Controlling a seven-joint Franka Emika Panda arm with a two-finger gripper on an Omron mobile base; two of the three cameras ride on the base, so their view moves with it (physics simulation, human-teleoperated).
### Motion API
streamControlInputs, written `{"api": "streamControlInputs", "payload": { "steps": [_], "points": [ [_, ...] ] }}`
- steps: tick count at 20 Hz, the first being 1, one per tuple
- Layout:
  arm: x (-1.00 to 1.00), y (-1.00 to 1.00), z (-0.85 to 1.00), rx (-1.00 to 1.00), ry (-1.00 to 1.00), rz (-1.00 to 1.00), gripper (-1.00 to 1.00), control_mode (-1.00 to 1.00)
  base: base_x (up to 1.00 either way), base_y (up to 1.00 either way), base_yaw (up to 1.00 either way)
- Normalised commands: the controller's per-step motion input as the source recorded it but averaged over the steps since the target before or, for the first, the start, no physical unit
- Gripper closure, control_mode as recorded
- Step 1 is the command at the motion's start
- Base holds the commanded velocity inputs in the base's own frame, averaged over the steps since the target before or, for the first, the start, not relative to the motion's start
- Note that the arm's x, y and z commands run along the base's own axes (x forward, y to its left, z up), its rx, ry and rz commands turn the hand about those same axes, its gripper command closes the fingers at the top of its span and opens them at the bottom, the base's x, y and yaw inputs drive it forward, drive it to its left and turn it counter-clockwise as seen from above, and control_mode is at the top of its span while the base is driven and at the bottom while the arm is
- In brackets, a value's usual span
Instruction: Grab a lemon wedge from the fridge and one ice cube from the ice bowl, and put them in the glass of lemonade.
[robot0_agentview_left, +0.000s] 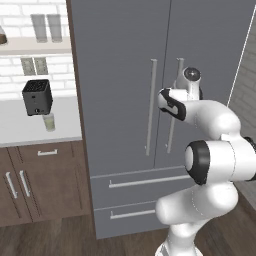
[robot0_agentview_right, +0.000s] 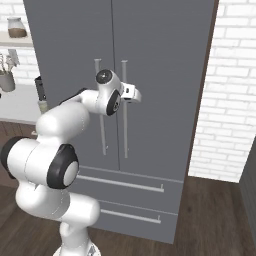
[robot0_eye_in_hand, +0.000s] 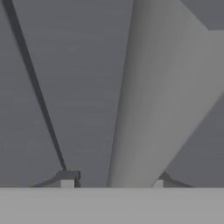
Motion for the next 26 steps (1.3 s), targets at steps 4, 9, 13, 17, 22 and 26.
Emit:
{"api": "streamControlInputs", "payload": {
  "steps": [4,9,13,17,22,26],
  "points": [
    [0.09,0.0,0.0,0.0,0.0,0.0,1.0,-1.0,0.0,0.0,0.0],
    [0.02,-0.1,-0.01,0.0,-0.02,-0.03,1.0,-1.0,0.0,0.0,0.0],
    [-0.05,-0.53,0.05,0.0,0.0,-0.11,1.0,-1.0,0.0,0.0,0.0],
    [-0.23,-0.79,0.1,0.0,0.0,-0.14,1.0,-1.0,0.0,0.0,0.0],
    [-0.49,-0.86,0.06,0.04,0.01,-0.17,1.0,-1.0,0.0,0.0,0.0],
    [-0.74,-0.97,0.15,0.08,0.0,-0.17,1.0,-1.0,0.0,0.0,0.0]
  ]
}}
